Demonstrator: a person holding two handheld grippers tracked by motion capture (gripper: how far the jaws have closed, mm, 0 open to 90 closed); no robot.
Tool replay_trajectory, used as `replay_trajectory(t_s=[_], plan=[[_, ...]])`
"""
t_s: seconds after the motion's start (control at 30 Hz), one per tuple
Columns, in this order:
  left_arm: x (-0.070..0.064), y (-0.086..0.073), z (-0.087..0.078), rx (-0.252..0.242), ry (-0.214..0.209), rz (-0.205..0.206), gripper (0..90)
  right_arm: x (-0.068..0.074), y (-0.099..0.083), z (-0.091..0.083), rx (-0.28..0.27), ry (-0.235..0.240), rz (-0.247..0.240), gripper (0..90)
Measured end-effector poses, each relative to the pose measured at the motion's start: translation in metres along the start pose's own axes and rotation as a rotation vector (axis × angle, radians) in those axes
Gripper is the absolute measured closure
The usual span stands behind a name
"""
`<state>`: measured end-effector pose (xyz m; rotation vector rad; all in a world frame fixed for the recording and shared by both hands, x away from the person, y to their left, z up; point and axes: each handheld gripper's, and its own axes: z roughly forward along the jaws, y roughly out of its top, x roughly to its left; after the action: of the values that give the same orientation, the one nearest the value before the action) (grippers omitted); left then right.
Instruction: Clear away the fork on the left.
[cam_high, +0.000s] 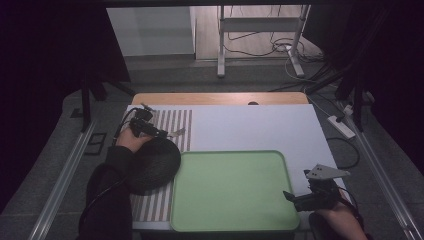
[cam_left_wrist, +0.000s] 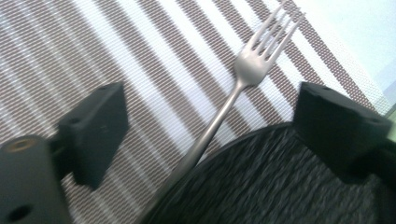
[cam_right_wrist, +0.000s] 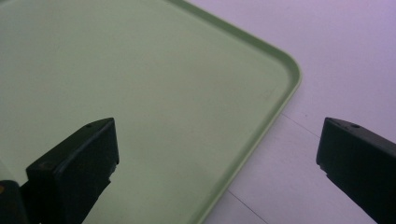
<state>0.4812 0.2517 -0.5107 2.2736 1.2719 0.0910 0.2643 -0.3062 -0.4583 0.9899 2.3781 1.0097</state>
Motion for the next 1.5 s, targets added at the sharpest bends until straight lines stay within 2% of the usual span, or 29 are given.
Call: replay_trajectory(t_s=[0.03,0.13,0.2,0.27,0.4,0.57,0.73,0.83,0.87,0.9,0.93,0.97,1.0,1.17,1.27,1.33,1.4,1.5], plan=[[-0.002,0.002,0.003,0.011,0.007,0.015,3.3,0.000,0.000,0.000,0.000,0.000,0.000,0.0],[-0.009,0.006,0.010,0.033,0.023,0.060,0.0,0.000,0.000,0.000,0.000,0.000,0.000,0.0],[-0.012,0.009,0.014,0.036,0.041,0.069,0.0,0.000,0.000,0.000,0.000,0.001,-0.001,0.0],[-0.015,0.011,0.019,0.055,0.057,0.070,0.0,0.000,0.000,0.000,0.000,0.001,-0.002,0.0],[-0.017,0.015,0.031,0.094,0.050,0.050,0.0,0.000,0.000,0.000,-0.001,0.001,-0.004,0.0],[-0.024,0.021,0.037,0.147,0.125,0.068,0.0,0.000,0.000,0.000,-0.002,0.001,-0.001,0.0],[-0.023,0.023,0.035,0.166,0.128,0.074,2.0,0.000,0.000,0.000,-0.003,0.001,-0.004,0.0],[-0.018,0.021,0.029,0.147,0.129,0.077,13.0,0.000,0.000,0.000,-0.002,0.002,-0.005,0.0],[-0.015,0.020,0.026,0.138,0.127,0.080,23.9,0.000,0.000,0.000,-0.003,0.002,-0.004,0.0],[-0.013,0.018,0.024,0.128,0.127,0.083,23.9,0.000,0.000,0.000,-0.003,0.002,-0.004,0.0],[-0.010,0.017,0.022,0.116,0.125,0.078,28.4,0.000,0.000,0.000,-0.003,0.002,-0.004,0.0],[-0.008,0.015,0.021,0.102,0.128,0.077,39.5,0.000,0.000,0.000,-0.002,0.003,-0.005,0.0],[-0.005,0.013,0.019,0.090,0.130,0.072,39.5,0.000,0.000,0.000,-0.002,0.003,-0.005,0.0],[0.005,0.006,0.015,0.032,0.140,0.043,64.8,0.000,0.000,0.000,-0.001,0.003,-0.005,0.0],[0.012,0.002,0.012,0.021,0.122,0.030,79.9,0.000,0.000,0.000,-0.002,0.004,-0.003,0.0],[0.015,0.000,0.011,0.013,0.101,0.027,81.2,0.000,0.000,0.000,-0.002,0.005,-0.003,0.0],[0.016,-0.001,0.010,0.017,0.095,0.036,85.5,0.000,0.000,0.000,-0.003,0.006,-0.003,0.0],[0.018,-0.002,0.008,0.019,0.091,0.031,85.7,0.000,0.000,0.000,-0.003,0.007,-0.004,0.0]])
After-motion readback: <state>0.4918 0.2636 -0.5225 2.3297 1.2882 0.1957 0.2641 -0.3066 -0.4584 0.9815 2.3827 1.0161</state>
